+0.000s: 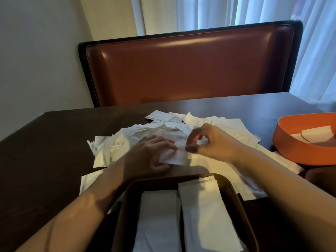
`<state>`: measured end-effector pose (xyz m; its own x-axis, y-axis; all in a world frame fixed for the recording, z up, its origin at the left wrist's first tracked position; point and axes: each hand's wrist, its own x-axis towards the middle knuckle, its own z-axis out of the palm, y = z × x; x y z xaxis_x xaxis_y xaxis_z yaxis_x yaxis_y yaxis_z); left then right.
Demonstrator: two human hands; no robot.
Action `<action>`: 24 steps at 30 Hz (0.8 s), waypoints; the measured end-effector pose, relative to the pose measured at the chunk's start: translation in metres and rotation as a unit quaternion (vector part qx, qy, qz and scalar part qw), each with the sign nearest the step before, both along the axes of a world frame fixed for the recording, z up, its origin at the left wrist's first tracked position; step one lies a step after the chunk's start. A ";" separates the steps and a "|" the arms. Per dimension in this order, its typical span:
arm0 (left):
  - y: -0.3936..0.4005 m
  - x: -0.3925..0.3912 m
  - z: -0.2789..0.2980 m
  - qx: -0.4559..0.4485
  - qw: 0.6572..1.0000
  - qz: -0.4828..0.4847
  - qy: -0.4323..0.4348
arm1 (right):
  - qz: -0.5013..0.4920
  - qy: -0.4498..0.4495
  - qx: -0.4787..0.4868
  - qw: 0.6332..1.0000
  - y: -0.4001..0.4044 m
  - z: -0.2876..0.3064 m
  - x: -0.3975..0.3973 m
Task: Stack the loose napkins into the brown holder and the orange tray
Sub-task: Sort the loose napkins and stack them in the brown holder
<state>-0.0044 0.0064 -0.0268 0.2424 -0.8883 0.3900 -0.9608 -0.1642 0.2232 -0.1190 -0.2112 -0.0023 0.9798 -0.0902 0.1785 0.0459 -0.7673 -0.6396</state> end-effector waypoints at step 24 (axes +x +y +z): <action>0.005 -0.017 0.017 -0.440 0.767 0.187 0.427 | -0.029 -0.190 0.339 0.921 0.007 -0.001 -0.002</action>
<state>-0.0209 0.0112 -0.0096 0.9176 -0.1778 0.3556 -0.3241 0.1837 0.9280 -0.1213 -0.2039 -0.0036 0.8485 -0.3564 0.3912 0.3370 -0.2060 -0.9187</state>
